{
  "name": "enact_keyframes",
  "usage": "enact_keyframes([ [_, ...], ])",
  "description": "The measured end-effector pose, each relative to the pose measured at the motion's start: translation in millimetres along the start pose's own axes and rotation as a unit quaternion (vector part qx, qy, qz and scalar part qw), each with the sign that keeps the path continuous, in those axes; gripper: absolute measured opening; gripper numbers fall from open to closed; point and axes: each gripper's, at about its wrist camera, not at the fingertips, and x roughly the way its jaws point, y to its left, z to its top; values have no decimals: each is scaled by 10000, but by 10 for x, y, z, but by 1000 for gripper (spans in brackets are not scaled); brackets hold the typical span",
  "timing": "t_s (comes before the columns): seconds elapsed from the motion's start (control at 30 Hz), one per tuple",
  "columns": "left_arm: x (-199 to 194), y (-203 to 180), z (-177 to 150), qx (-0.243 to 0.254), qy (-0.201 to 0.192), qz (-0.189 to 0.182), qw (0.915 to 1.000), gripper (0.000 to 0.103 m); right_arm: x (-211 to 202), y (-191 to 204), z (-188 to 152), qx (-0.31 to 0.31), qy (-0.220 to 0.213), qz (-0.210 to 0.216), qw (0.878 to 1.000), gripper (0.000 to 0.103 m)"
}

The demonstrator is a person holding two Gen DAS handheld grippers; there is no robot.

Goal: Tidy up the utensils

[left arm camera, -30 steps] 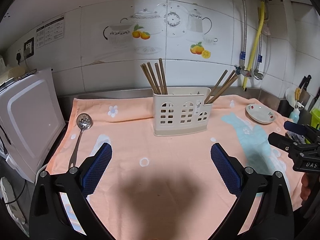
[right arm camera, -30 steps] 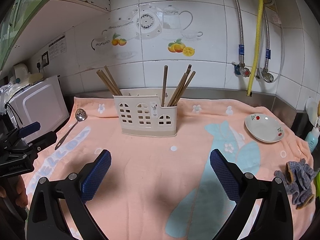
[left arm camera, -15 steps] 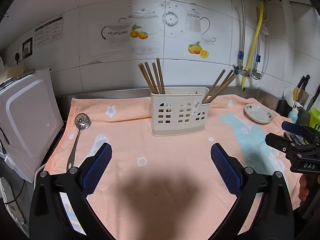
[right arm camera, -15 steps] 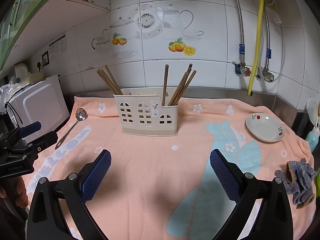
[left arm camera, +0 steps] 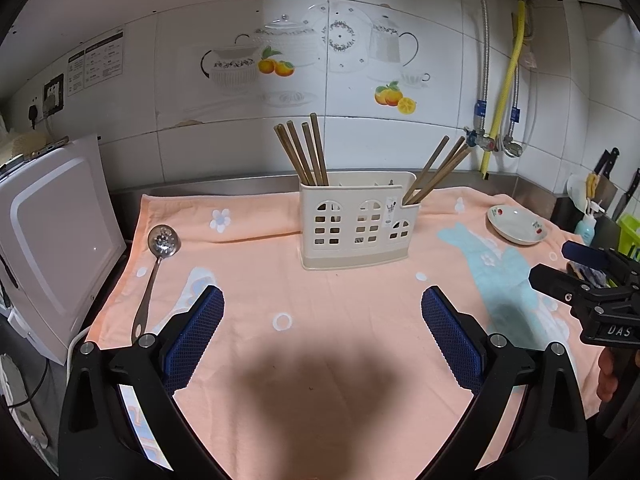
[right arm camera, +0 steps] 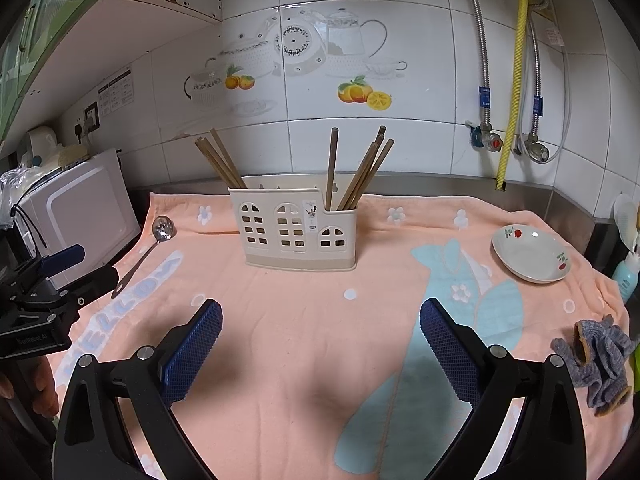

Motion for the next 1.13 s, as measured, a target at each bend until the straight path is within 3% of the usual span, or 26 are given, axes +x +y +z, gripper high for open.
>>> enact_keyframes([
  [1.13, -41, 13, 17, -5, -121, -80, 9999, 98, -6, 20, -20, 10, 4, 33, 10000, 96],
])
